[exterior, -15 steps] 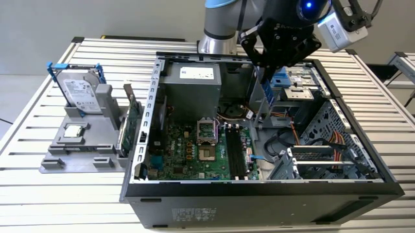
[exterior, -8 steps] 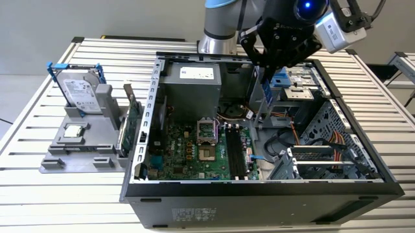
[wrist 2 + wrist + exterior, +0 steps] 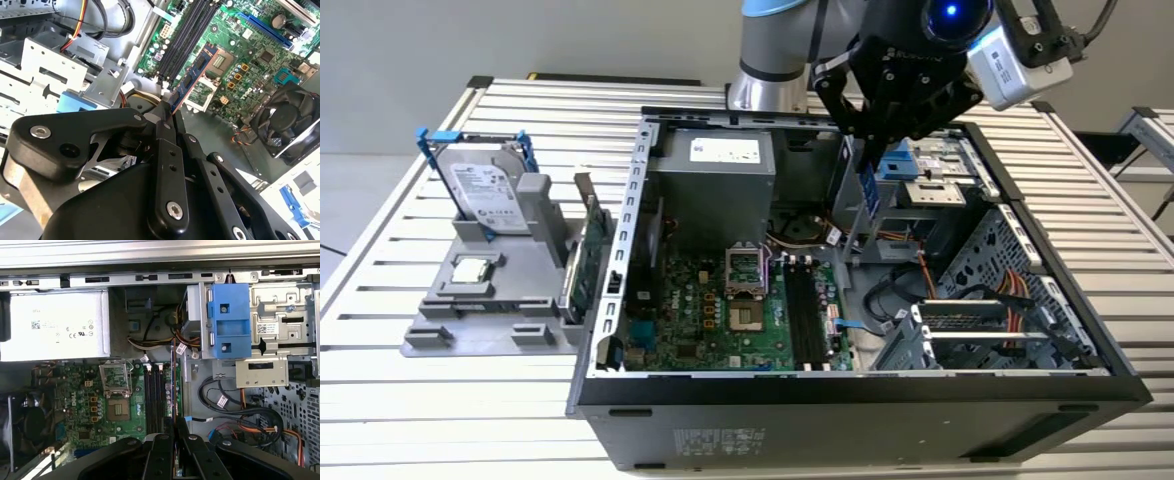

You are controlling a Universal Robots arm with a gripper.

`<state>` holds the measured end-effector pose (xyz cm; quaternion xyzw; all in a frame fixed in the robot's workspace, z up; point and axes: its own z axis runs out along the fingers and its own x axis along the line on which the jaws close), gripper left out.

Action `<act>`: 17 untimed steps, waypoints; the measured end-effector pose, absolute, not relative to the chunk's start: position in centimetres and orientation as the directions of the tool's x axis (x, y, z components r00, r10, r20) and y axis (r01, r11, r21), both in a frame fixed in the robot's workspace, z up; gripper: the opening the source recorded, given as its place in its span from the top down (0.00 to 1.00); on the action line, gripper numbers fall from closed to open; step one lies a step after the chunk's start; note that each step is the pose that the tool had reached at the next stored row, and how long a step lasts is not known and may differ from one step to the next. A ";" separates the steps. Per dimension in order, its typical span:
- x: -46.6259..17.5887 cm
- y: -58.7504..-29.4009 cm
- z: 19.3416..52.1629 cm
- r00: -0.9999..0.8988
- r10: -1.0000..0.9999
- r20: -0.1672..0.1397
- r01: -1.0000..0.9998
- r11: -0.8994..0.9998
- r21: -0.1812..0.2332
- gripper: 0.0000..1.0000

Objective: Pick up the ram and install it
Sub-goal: 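Insert the ram into the slot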

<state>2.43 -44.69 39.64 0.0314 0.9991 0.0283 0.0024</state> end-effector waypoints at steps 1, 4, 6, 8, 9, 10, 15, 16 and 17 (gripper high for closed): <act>2.4 -44.7 39.6 -0.998 0.063 -0.003 0.063 0.996 0.057 1.00; 2.4 -44.7 39.6 -0.998 0.063 -0.003 0.063 0.996 0.057 1.00; 2.4 -44.7 39.5 -0.998 0.063 -0.003 0.063 0.996 0.056 1.00; 2.4 -44.7 39.4 -0.998 0.063 -0.003 0.063 0.996 0.056 1.00; 2.4 -44.7 39.4 -0.998 0.063 -0.003 0.063 0.996 0.055 1.00; 2.4 -44.7 39.3 -0.998 0.063 -0.003 0.063 0.996 0.055 1.00; 2.4 -44.7 39.1 -0.998 0.063 -0.003 0.063 0.997 0.055 1.00; 2.5 -44.8 39.0 -0.998 0.063 -0.003 0.063 0.997 0.055 1.00; 2.5 -44.8 39.0 -0.998 0.063 -0.003 0.063 0.996 0.055 1.00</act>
